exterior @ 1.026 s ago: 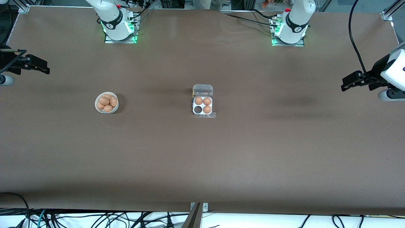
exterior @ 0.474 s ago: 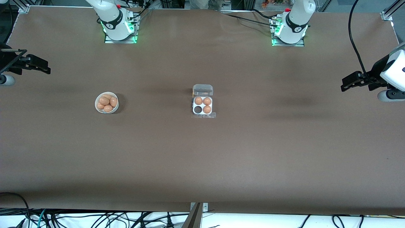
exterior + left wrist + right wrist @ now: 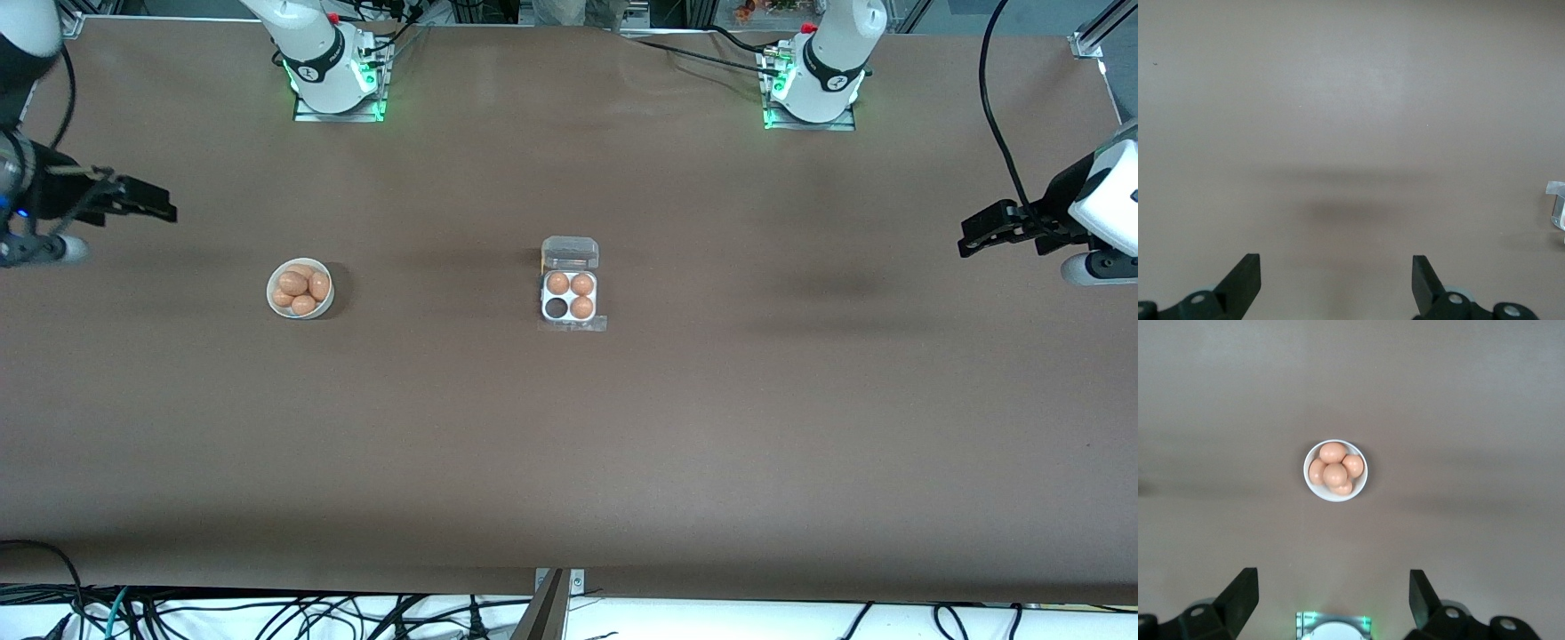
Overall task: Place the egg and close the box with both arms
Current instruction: 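Move the right gripper over the white bowl of eggs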
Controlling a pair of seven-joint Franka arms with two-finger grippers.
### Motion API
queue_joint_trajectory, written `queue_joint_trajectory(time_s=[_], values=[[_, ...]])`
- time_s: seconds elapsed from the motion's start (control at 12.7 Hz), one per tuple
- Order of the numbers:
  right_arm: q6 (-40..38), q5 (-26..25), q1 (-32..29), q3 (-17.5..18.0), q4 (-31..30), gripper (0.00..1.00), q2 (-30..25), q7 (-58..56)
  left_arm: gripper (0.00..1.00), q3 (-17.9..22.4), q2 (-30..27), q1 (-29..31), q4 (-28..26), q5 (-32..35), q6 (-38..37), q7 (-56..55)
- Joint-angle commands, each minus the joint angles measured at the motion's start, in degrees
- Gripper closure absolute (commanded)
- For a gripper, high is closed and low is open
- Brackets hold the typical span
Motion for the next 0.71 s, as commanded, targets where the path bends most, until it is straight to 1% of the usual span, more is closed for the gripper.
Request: queue_joint_trajectory(time_s=[0.0,0.16,0.39,0.47,0.63], values=[[9.3,0.7,0.0,0.0,-10.2,0.00,-1.0,-0.3,0.00,0.1,0.3,0.1,0.9,0.2,0.1,1.3],[17.7,0.8,-0.1,0.0,-18.1,0.00,-0.9,-0.2,0.00,0.1,0.3,0.1,0.9,0.2,0.1,1.4],[30.3,1.0,0.0,0.2,-28.1,0.00,-0.7,-0.1,0.00,-0.1,0.6,0.0,0.9,0.2,0.1,1.3],[34.0,1.0,0.1,0.3,-30.7,0.00,-0.4,-0.1,0.00,-0.1,0.7,0.1,0.9,0.2,0.1,1.3],[38.3,1.0,0.2,0.6,-33.1,0.00,1.1,1.6,0.00,-0.1,0.7,0.1,1.0,0.2,0.2,1.4]])
